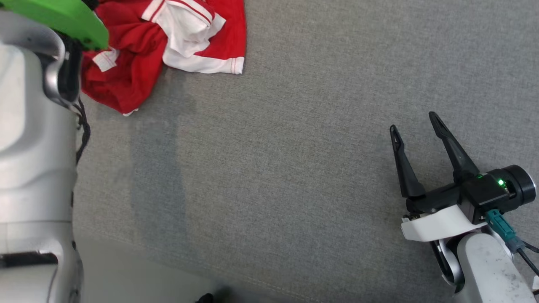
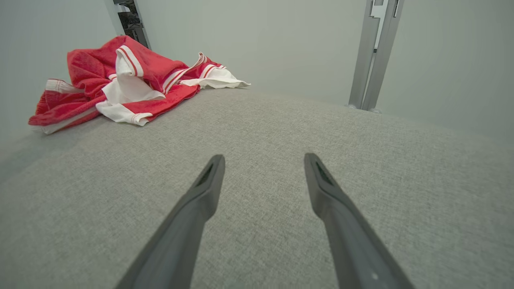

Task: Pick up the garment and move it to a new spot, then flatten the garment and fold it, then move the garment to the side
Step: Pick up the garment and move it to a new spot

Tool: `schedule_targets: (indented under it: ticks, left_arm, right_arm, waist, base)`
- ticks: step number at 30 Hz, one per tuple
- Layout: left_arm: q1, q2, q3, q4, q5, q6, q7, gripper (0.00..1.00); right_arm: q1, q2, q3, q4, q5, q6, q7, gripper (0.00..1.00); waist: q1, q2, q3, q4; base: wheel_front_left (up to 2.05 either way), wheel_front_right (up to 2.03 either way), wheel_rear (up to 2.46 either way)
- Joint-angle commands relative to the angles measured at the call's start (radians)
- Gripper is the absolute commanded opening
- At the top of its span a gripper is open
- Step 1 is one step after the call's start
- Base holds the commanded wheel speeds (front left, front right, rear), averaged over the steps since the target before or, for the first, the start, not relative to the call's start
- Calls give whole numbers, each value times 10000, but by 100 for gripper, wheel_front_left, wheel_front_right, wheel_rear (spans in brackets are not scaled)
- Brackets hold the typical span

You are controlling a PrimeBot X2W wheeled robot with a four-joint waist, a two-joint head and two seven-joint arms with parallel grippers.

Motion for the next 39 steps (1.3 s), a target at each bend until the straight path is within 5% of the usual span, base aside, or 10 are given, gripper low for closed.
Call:
schedule_targets:
  ticks: [1, 9, 13, 23, 26, 39]
  left_arm:
    - [-538, 124, 80, 534, -282, -11, 478, 100]
    - [-2786, 642, 248, 2952, -1395, -17, 3266, 100]
    - [-3073, 1248, 106, 3625, -1418, -2, 3688, 100]
    - [-2633, 1451, -401, 4816, -1538, -5, 3831, 100]
    - [-2518, 1275, -506, 4875, -1737, -7, 3637, 0]
    - [-2424, 1588, -2368, 2502, -3101, -6, 1357, 0]
  right_arm:
    - [-190, -64, -5, -82, -63, -6, -31, 100]
    - [-433, -57, -138, -175, -162, -14, -7, 100]
    - [-621, 38, -109, -134, -118, -14, -4, 100]
    - [-537, 9, -378, -26, -145, -22, 56, 100]
    - [-565, -11, -384, 1, -257, -22, 63, 100]
    - [-308, 244, -168, 144, -118, -11, -2, 100]
  waist:
    - [-1, 0, 1112, -742]
    - [-1, 0, 1899, -1433]
    - [-1, 0, 2078, -1755]
    - [-1, 0, 2176, -1893]
    - [-1, 0, 2183, -1825]
    - [-1, 0, 760, -1610]
  base:
    - [0, 0, 0]
    - [0, 0, 0]
    - [0, 0, 0]
    - [0, 0, 0]
    - [0, 0, 0]
    - [0, 0, 0]
